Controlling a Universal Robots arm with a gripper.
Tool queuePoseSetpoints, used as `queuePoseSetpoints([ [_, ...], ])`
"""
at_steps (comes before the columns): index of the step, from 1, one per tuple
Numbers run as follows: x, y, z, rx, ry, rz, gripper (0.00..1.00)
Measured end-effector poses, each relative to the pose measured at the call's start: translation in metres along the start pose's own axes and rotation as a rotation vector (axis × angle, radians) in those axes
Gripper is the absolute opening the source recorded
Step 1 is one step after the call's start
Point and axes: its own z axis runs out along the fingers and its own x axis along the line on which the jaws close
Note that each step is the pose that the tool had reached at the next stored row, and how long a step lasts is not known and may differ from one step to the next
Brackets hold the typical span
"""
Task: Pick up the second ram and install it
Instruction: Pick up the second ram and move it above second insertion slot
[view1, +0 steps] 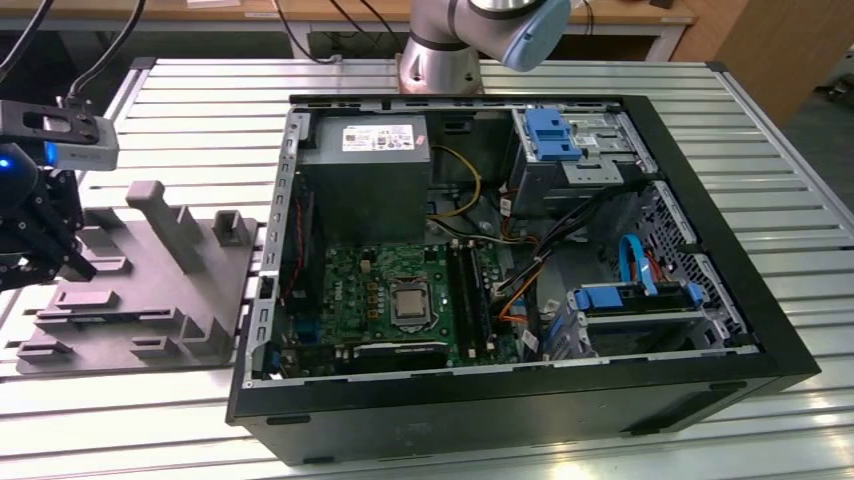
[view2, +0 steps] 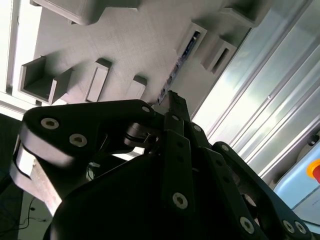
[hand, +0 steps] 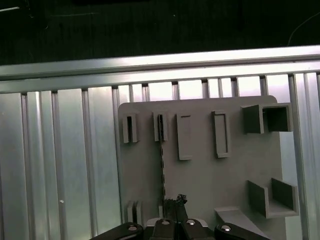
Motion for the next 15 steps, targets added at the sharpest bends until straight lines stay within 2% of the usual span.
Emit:
queuePoseSetpoints([
  [15, 0.0016, 0.0064, 0.0153, 0.0027, -0.0019, -0.023, 0.10],
])
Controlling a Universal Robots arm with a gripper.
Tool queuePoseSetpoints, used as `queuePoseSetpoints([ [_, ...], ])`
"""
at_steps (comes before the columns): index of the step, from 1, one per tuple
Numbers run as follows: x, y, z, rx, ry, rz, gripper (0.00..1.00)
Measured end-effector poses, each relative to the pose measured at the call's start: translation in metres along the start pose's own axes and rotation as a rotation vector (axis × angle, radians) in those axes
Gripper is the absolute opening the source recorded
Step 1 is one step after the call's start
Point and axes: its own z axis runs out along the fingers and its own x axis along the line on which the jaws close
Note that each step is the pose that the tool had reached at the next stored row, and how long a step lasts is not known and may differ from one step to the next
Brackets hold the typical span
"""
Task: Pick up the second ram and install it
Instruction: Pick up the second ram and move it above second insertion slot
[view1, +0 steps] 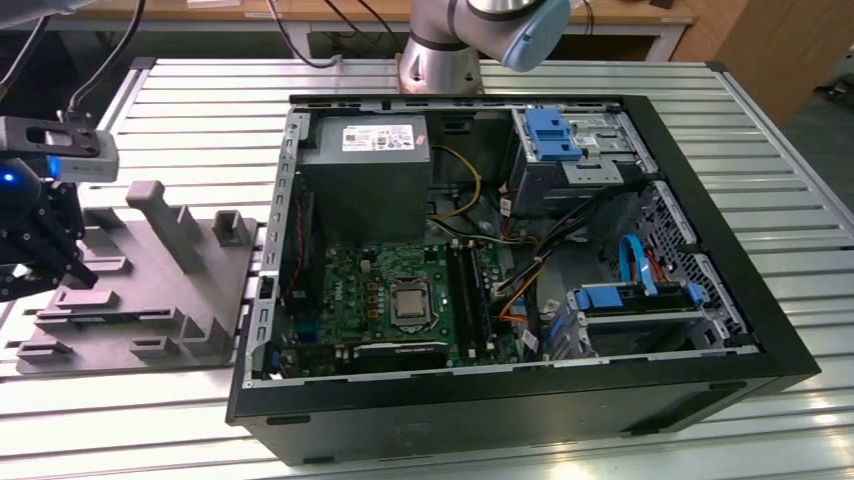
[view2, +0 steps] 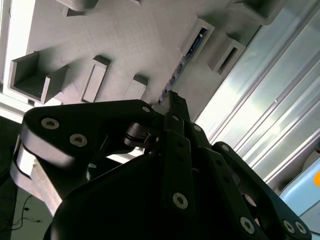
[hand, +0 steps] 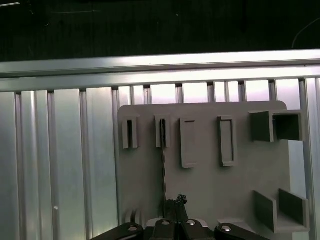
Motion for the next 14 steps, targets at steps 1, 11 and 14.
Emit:
queuePoseSetpoints([
  [1, 0.0001, 0.0003, 0.0012, -0.0002, 0.0001, -0.001, 0.10],
  [11, 0.0011, 0.0017, 0.0139, -0.0009, -0.0002, -0.019, 0.10],
  [14, 0.0017, 0.0021, 0.0171, -0.0012, 0.0000, -0.024, 0.10],
])
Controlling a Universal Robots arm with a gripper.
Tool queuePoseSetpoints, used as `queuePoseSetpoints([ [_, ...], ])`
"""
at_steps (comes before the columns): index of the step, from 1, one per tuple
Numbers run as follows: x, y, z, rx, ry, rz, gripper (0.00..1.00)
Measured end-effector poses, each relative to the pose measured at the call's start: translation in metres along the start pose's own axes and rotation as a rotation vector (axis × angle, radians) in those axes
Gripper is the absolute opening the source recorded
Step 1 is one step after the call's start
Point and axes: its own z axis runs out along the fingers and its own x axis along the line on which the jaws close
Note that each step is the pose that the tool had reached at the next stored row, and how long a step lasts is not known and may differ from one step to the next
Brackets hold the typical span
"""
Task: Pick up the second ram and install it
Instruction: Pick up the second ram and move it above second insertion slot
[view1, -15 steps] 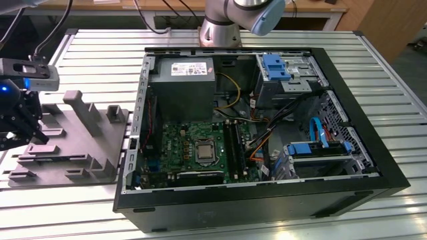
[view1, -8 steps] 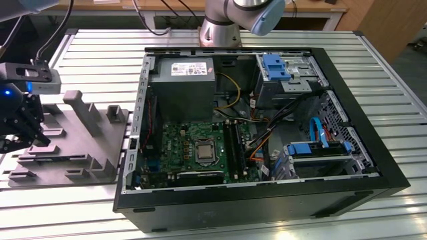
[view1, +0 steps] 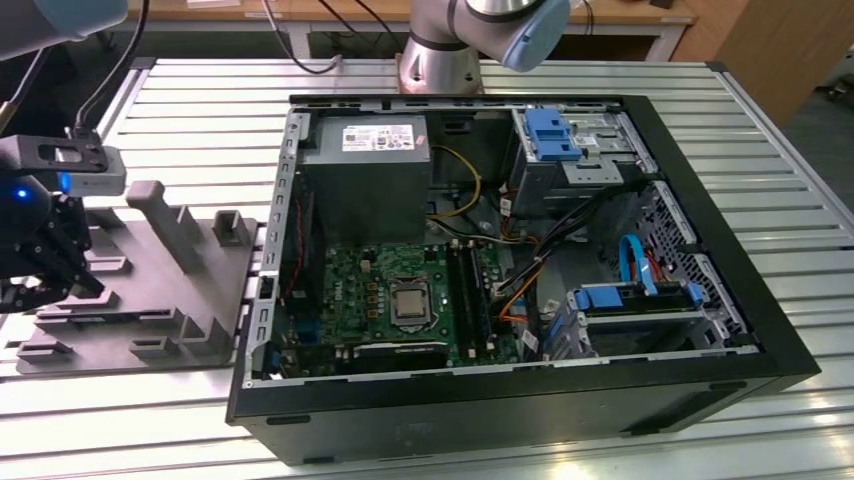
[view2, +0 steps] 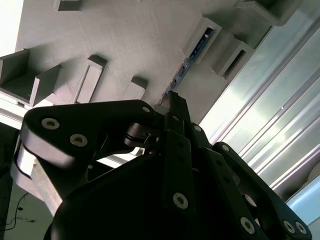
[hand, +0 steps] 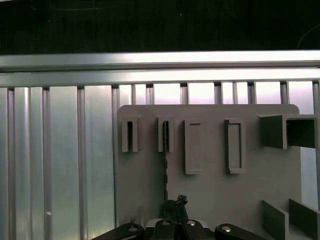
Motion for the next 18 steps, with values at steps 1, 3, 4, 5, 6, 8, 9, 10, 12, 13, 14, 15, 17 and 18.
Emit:
queuePoseSetpoints([
  [1, 0.0007, 0.0000, 0.0008, -0.0002, 0.0000, -0.002, 0.10],
  [3, 0.0027, 0.0000, 0.0022, -0.0002, -0.0002, -0.006, 0.10],
  [4, 0.0034, 0.0000, 0.0030, -0.0002, -0.0003, -0.007, 0.10],
  [5, 0.0039, -0.0001, 0.0038, -0.0003, -0.0003, -0.009, 0.10],
  [6, 0.0043, -0.0001, 0.0049, -0.0003, -0.0004, -0.010, 0.10],
  [8, 0.0049, 0.0000, 0.0076, -0.0005, -0.0003, -0.013, 0.10],
  [9, 0.0052, 0.0000, 0.0090, -0.0005, -0.0004, -0.014, 0.10],
  [10, 0.0055, 0.0001, 0.0098, -0.0007, -0.0003, -0.016, 0.10],
  [12, 0.0062, 0.0001, 0.0113, -0.0007, -0.0004, -0.017, 0.10],
  [13, 0.0064, 0.0001, 0.0121, -0.0006, -0.0004, -0.019, 0.10],
  [14, 0.0066, 0.0001, 0.0130, -0.0006, -0.0004, -0.019, 0.10],
  [15, 0.0066, 0.0001, 0.0138, -0.0006, -0.0005, -0.020, 0.10],
  [17, 0.0068, 0.0002, 0.0151, -0.0008, -0.0003, -0.020, 0.10],
  [18, 0.0068, 0.0002, 0.0157, -0.0008, -0.0004, -0.021, 0.10],
])
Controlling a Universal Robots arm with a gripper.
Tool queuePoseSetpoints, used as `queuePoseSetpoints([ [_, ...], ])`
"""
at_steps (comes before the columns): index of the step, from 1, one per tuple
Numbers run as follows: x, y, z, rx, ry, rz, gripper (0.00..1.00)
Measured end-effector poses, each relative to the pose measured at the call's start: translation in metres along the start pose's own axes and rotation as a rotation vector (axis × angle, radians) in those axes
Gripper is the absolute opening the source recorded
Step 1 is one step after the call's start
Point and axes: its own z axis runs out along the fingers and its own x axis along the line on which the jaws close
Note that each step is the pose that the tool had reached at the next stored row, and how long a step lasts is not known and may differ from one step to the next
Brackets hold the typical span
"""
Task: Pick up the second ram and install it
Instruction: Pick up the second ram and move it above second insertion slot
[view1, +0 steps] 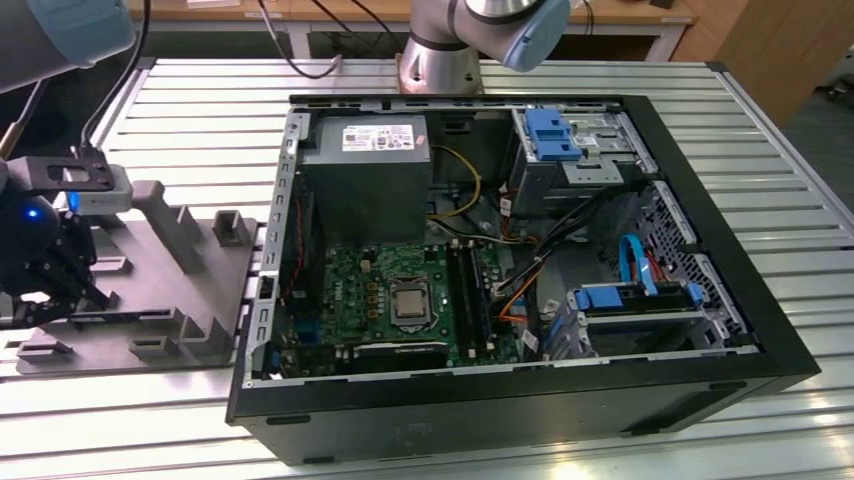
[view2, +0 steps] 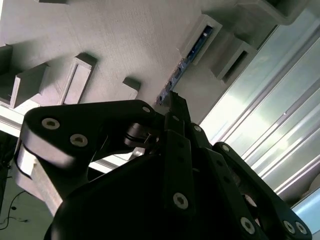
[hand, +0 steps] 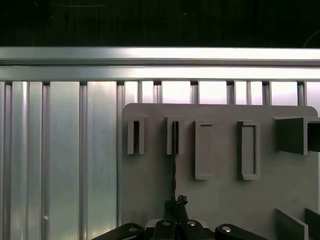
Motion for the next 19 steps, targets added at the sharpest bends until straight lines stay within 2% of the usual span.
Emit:
queuePoseSetpoints([
  [8, 0.0003, 0.0003, 0.0055, -0.0002, 0.0001, -0.003, 0.10],
  [19, 0.0006, 0.0062, 0.0107, -0.0002, 0.0000, -0.003, 0.10],
])
